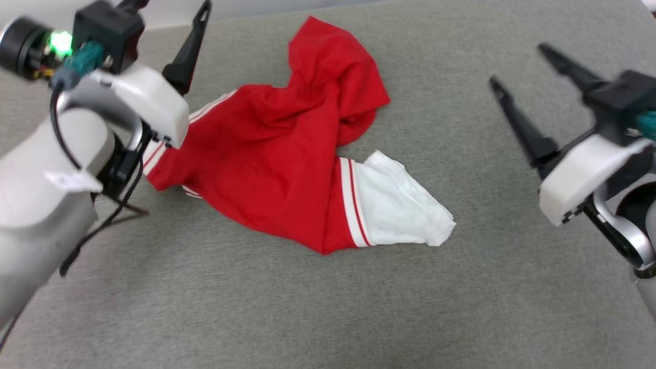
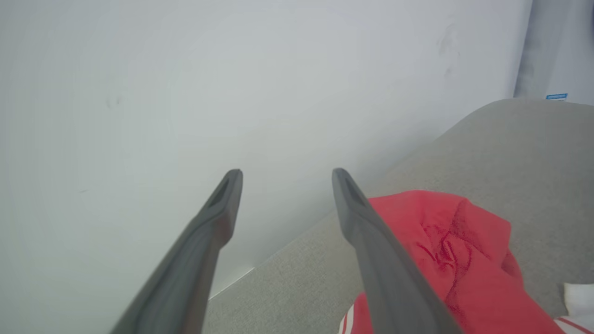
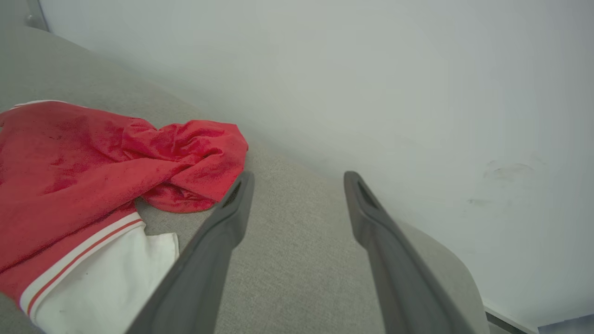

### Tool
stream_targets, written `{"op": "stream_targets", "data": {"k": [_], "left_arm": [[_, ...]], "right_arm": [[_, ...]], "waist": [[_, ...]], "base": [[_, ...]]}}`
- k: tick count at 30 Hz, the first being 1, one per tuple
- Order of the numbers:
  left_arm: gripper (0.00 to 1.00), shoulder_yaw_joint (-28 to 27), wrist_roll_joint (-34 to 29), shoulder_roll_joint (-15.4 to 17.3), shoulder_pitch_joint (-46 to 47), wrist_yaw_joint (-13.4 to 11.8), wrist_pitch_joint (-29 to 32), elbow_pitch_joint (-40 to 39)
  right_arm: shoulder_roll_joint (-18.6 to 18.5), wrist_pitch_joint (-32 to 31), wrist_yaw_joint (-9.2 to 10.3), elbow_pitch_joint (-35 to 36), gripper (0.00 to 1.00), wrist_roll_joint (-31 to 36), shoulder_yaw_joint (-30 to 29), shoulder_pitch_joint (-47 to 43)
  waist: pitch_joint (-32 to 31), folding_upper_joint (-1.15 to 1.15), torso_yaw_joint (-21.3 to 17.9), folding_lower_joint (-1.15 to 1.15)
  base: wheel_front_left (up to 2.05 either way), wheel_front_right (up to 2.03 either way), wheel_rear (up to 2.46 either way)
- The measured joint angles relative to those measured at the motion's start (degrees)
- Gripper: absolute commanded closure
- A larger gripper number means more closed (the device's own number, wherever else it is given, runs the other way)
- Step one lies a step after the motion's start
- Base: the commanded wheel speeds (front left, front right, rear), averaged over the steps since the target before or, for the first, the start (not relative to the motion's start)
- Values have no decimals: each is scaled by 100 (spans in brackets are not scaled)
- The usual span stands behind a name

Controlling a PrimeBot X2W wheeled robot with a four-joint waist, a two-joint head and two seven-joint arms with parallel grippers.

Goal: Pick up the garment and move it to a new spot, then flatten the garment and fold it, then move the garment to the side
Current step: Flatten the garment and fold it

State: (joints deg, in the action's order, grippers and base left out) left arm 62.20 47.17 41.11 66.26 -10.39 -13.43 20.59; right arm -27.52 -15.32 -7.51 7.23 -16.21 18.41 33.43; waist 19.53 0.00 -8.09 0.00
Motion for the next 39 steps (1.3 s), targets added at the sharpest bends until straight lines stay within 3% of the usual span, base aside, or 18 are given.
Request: {"op": "stream_targets", "data": {"k": [4,7,12,18,22,28,29,30,34,39], "left_arm": [[0,-542,-62,207,-758,-731,-145,-604],[0,-1280,-428,240,-1324,-1178,-149,-1263],[0,-2455,-1094,54,-2585,-1606,-164,-1936],[0,-3579,-1845,-486,-3774,-1591,-164,-2366],[0,-4105,-2194,-909,-4294,-1348,-164,-2395],[0,-4647,-2608,-1435,-4775,-907,-164,-2308],[0,-4725,-2674,-1493,-4814,-837,-164,-2296],[0,-4812,-2731,-1548,-4863,-775,-164,-2276],[0,-5064,-2941,-1733,-5056,-510,-164,-2204],[0,-5293,-3155,-1965,-5121,-244,-164,-2127]], "right_arm": [[-639,-1435,0,-5,0,-933,1022,446],[-981,-2424,-1,-33,0,-1569,1595,770],[-1193,-3634,0,-426,0,-2274,2196,1131],[-1080,-3844,1,-1057,0,-2479,2596,1247],[-877,-3612,1,-1541,0,-2564,2731,1139],[-890,-3177,12,-1817,0,-2536,3022,996],[-904,-3055,12,-1818,56,-2484,3064,998],[-911,-2926,11,-1827,100,-2475,3076,1001],[-967,-2540,-2,-1849,100,-2581,2860,1093],[-1459,-2374,0,-1764,100,-2764,2323,1179]], "waist": [[-123,0,221,0],[-138,0,357,0],[-38,0,530,0],[126,0,716,0],[244,0,831,0],[313,0,913,0],[300,0,902,0],[284,0,887,0],[177,0,822,0],[49,0,747,0]], "base": [[0,0,0],[0,0,0],[0,0,0],[0,0,0],[0,0,0],[0,0,0],[0,0,0],[0,0,0],[0,0,0],[0,0,0]]}}
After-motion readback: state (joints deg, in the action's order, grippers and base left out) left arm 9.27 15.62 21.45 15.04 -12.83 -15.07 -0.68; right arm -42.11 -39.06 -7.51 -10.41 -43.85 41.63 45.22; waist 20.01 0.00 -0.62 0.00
